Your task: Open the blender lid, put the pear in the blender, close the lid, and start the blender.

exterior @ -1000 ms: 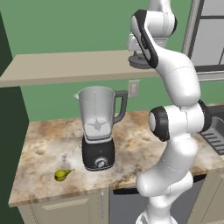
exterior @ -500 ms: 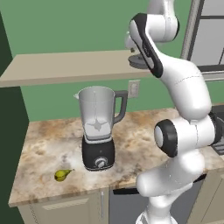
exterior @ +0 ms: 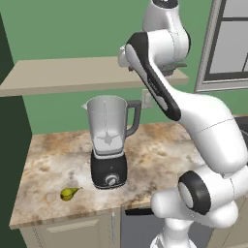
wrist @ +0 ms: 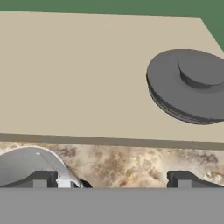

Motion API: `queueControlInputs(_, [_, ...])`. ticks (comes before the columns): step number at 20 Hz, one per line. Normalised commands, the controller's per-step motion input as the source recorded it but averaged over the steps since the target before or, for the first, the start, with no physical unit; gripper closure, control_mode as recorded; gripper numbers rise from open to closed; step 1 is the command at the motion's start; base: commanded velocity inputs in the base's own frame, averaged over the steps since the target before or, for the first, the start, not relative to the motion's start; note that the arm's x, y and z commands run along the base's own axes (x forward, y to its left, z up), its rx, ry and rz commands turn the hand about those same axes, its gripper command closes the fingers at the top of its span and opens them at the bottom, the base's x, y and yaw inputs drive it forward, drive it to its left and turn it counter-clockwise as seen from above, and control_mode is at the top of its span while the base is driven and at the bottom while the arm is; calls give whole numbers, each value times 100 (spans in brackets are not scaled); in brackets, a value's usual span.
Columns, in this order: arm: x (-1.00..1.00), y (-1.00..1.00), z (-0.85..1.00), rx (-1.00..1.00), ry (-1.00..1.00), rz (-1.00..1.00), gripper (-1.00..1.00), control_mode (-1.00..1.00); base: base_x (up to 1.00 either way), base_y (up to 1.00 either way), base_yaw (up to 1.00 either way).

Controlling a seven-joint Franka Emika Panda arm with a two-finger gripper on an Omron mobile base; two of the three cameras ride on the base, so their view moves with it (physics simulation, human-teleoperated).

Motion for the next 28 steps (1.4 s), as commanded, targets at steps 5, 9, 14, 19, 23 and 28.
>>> queueControlInputs(5, [-100, 88, -50, 0, 0, -7, -100, -100, 0, 0, 0])
queueControlInputs(9, [-100, 91, -64, 0, 0, -12, -100, -100, 0, 0, 0])
queueControlInputs(14, [-100, 83, -71, 0, 0, -17, -100, -100, 0, 0, 0])
queueControlInputs(19, [-86, 79, -92, 0, 2, -24, -100, -100, 0, 0, 0])
queueControlInputs(23, [-49, 71, -100, 0, 2, -26, -100, -100, 0, 0, 0])
queueControlInputs(28, [-6, 55, -98, 1, 5, -24, -100, -100, 0, 0, 0])
